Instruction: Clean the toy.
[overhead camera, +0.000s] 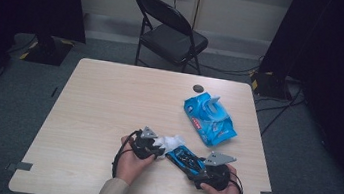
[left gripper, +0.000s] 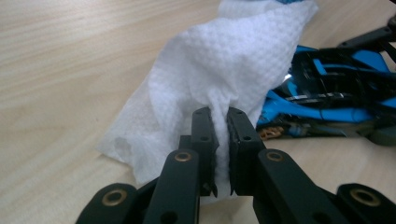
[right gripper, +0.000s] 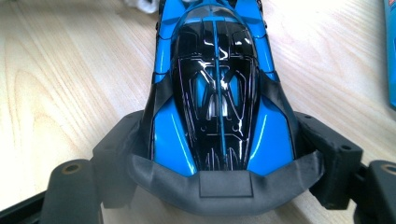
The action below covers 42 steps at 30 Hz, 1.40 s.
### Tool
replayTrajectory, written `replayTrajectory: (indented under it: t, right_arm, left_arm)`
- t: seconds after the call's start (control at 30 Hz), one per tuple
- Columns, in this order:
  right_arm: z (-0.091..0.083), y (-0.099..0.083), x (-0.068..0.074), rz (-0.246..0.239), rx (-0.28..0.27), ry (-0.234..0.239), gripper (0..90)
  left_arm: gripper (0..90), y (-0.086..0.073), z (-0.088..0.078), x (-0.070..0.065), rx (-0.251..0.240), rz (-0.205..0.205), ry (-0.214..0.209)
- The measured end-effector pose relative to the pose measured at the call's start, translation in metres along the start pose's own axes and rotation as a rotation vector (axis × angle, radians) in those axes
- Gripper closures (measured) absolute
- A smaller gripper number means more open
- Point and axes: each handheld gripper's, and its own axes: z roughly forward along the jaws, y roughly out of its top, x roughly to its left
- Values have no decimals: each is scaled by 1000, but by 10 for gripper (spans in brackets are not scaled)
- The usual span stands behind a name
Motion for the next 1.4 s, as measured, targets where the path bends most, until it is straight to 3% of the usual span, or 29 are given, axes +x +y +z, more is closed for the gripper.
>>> replayTrajectory:
  t: [0.3, 0.4, 0.47, 0.7, 0.77, 0.87, 0.97, 1.13, 1.3, 1.4]
  right_arm:
    - [-1, -1, 0, 8, 2, -6, 228]
    - [-4, -2, -3, 41, 8, 2, 173]
    - [-7, -3, -4, 33, 6, 7, 171]
    - [-32, 5, -6, 44, -49, 4, 161]
    - [-40, 9, -6, 60, -61, 8, 203]
    - [-44, 16, -6, 68, -65, 3, 200]
    - [-41, 25, -4, 57, -51, 23, 276]
    - [-27, 37, -2, 70, -31, 40, 284]
    - [-9, 46, -4, 43, 18, 26, 308]
    - [0, 49, -9, 64, 20, 45, 334]
  left_arm:
    - [830, -14, -13, -4, 12, -1, -11]
    - [829, -16, -19, -3, 15, -2, -7]
    - [828, -17, -21, -1, 21, 1, -4]
    - [828, -22, -31, 3, 19, -1, 4]
    - [828, -23, -34, 2, 22, -1, 3]
    - [828, -24, -36, 1, 18, -5, 3]
    - [827, -26, -37, -1, 12, -11, -10]
    - [823, -27, -36, -2, 27, -2, -24]
    - [815, -29, -32, -1, 32, 0, -34]
    - [811, -28, -33, 0, 27, 0, -29]
